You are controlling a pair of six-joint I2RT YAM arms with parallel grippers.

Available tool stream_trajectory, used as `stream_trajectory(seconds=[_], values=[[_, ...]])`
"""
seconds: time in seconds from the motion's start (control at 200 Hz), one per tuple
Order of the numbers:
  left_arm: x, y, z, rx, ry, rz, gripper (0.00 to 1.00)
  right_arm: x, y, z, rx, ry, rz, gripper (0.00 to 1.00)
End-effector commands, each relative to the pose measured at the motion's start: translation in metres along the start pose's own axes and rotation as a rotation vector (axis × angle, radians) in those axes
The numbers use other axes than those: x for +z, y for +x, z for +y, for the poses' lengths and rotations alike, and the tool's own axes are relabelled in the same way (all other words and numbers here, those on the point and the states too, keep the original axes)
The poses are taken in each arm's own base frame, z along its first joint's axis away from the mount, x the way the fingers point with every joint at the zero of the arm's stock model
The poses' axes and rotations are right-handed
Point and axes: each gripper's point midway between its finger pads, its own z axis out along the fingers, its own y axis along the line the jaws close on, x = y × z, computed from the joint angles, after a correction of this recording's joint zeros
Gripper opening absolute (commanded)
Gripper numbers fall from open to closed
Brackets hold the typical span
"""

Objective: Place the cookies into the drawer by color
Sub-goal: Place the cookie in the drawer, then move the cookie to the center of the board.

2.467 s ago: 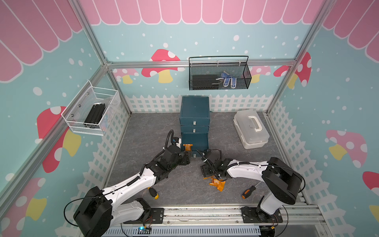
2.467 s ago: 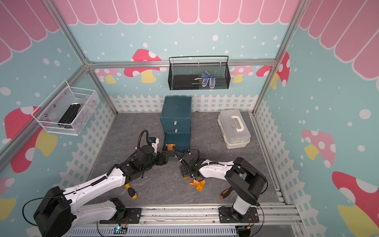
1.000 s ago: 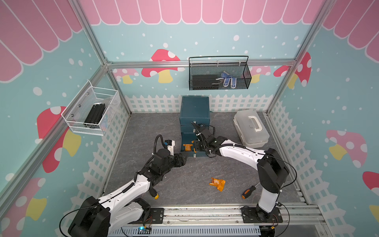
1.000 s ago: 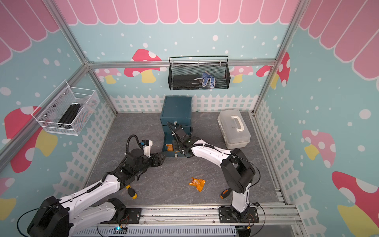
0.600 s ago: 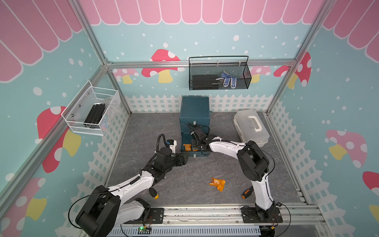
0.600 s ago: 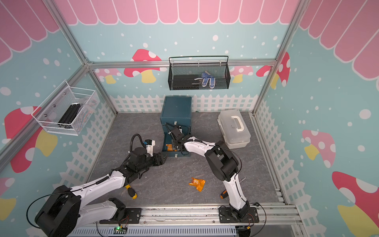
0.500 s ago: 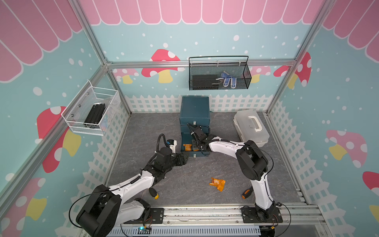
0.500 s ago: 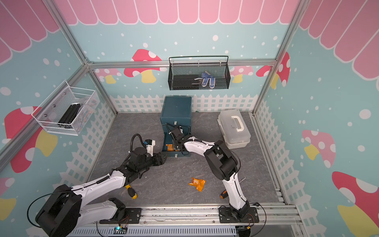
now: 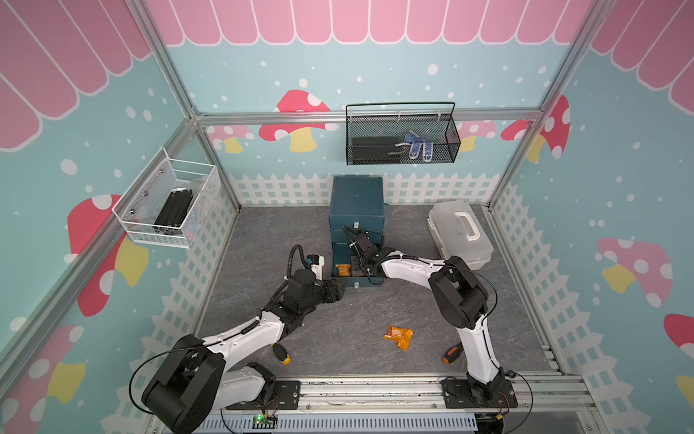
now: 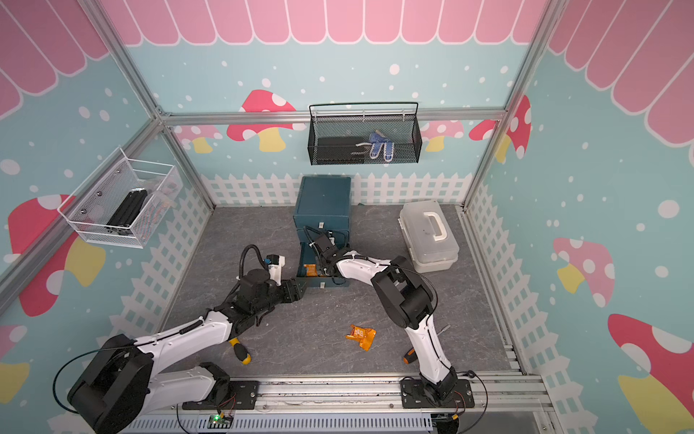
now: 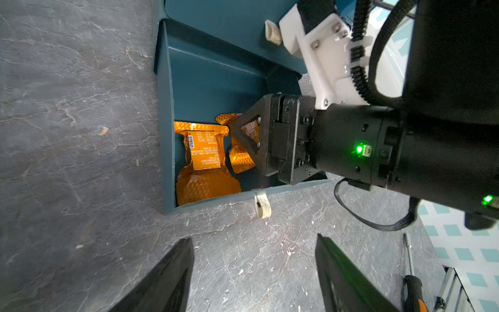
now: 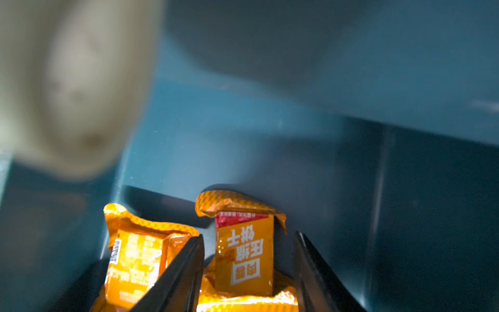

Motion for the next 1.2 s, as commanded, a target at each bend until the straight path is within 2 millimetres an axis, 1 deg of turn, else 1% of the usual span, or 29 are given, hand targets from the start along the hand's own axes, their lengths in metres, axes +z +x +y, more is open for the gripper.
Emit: stream_trajectory(seconds=[0.0,0.11,0.22,0.315,0.36,0.375,0.385,0.44,0.52,0.6,0.635,0.69,0.771,0.841,0.931,0.991,1.081,1.146,1.191], values=[[-0.001,-0.013,-0.006,0.021,0.017,-0.035,0.74,0.000,-0.007,0.003,0.014,-0.020,-0.009,0.56],[-0.002,-0.014,-0.007,0.021,0.014,-0.039,0.74,-0.011,-0.012,0.005,0.007,-0.040,-0.029,0.56],[-0.004,-0.017,-0.009,0.016,0.022,-0.046,0.75,-0.033,-0.022,0.014,-0.007,-0.095,-0.070,0.56],[-0.007,-0.018,-0.015,0.006,0.049,-0.047,0.77,-0.062,-0.029,0.026,-0.046,-0.160,-0.103,0.57],[-0.009,-0.018,-0.017,-0.002,0.060,-0.047,0.79,-0.076,-0.028,0.029,-0.065,-0.182,-0.114,0.58],[-0.010,-0.018,-0.018,-0.005,0.067,-0.050,0.80,-0.076,-0.024,0.029,-0.075,-0.183,-0.106,0.58],[-0.011,-0.018,-0.018,-0.008,0.068,-0.049,0.81,-0.087,-0.028,0.030,-0.075,-0.195,-0.124,0.58],[-0.015,-0.019,-0.022,-0.021,0.089,-0.055,0.84,-0.108,-0.025,0.030,-0.106,-0.219,-0.141,0.59],[-0.021,-0.018,-0.029,-0.034,0.125,-0.058,0.86,-0.133,-0.007,0.025,-0.167,-0.234,-0.132,0.60],[-0.026,-0.014,-0.037,-0.036,0.167,-0.040,0.87,-0.151,0.020,0.010,-0.241,-0.242,-0.097,0.60],[-0.027,-0.011,-0.042,-0.037,0.198,-0.023,0.87,-0.157,0.033,0.001,-0.271,-0.234,-0.084,0.60],[-0.029,-0.006,-0.052,-0.051,0.253,0.003,0.87,-0.163,0.054,-0.021,-0.283,-0.186,-0.056,0.61],[-0.033,0.000,-0.066,-0.075,0.331,0.020,0.87,-0.169,0.084,-0.051,-0.236,-0.119,-0.009,0.61],[-0.035,0.004,-0.075,-0.057,0.335,0.025,0.87,-0.175,0.108,-0.065,-0.167,-0.119,0.023,0.61],[-0.034,0.012,-0.077,-0.013,0.276,0.038,0.87,-0.186,0.130,-0.070,-0.107,-0.155,0.073,0.61],[-0.033,0.017,-0.080,0.001,0.263,0.039,0.87,-0.192,0.146,-0.074,-0.071,-0.162,0.127,0.62],[-0.030,0.026,-0.078,-0.001,0.250,0.068,0.87,-0.201,0.167,-0.080,-0.043,-0.156,0.207,0.63],[-0.030,0.029,-0.075,-0.002,0.245,0.080,0.87,-0.210,0.178,-0.079,-0.031,-0.176,0.242,0.65],[-0.030,0.030,-0.074,-0.005,0.242,0.077,0.87,-0.215,0.183,-0.073,-0.024,-0.213,0.249,0.65]])
